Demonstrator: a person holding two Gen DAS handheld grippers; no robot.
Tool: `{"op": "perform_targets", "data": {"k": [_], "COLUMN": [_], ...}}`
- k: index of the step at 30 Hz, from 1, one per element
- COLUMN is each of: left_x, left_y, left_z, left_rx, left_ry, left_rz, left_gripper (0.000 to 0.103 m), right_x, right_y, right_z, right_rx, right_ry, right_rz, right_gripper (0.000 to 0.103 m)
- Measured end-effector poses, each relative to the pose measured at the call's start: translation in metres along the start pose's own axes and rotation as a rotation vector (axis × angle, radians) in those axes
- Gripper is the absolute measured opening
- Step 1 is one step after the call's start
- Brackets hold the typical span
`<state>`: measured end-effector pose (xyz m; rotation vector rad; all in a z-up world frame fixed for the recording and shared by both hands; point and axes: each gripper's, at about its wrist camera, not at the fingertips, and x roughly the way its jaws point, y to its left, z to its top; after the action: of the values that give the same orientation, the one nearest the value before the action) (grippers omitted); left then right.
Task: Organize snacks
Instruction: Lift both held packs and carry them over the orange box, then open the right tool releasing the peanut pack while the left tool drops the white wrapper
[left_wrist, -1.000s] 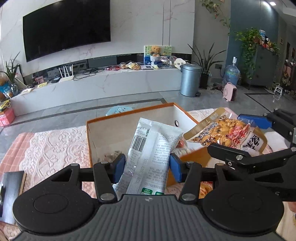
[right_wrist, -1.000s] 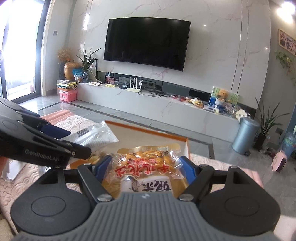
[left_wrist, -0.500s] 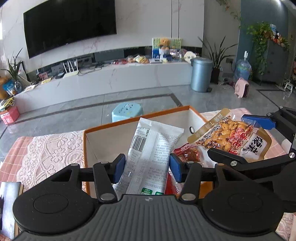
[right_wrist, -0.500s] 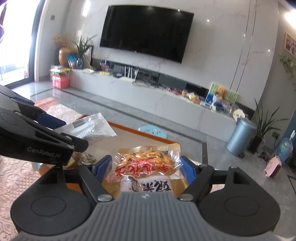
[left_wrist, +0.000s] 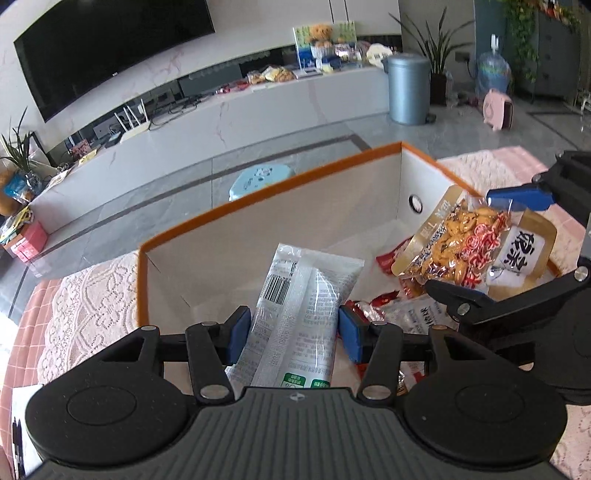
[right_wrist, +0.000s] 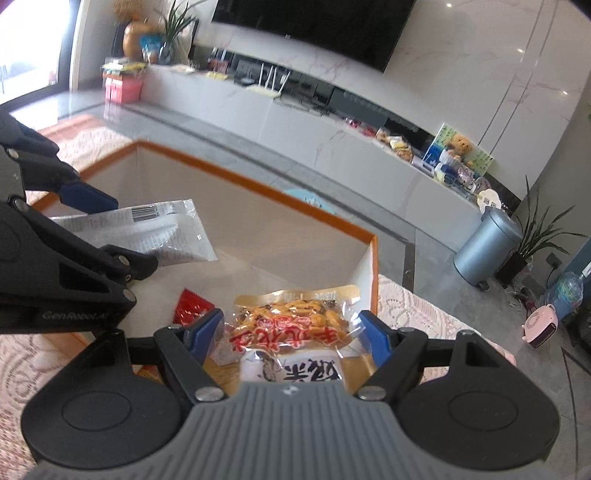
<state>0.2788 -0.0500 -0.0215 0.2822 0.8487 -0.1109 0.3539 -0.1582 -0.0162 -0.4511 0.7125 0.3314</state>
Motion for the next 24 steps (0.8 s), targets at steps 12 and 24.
{"op": "perform_targets", "data": {"k": [12, 24], "left_x": [0.028, 0.039], "left_y": [-0.012, 0.001], "left_z": [-0.005, -0.002], "left_rx": [0.08, 0.017], "left_ry": [0.101, 0.192], "left_rz": [0.07, 0.049], "left_gripper": [0.058, 0.066], "right_x": [0.036, 0.057], "right_y": [-0.004, -0.002], "right_z": [0.003, 0.01], "right_rx": [-0.007, -0.004], "right_ry": [0.122, 0.224], "right_rz": [0.015, 0.025], "right_gripper": [0.077, 0.08]}}
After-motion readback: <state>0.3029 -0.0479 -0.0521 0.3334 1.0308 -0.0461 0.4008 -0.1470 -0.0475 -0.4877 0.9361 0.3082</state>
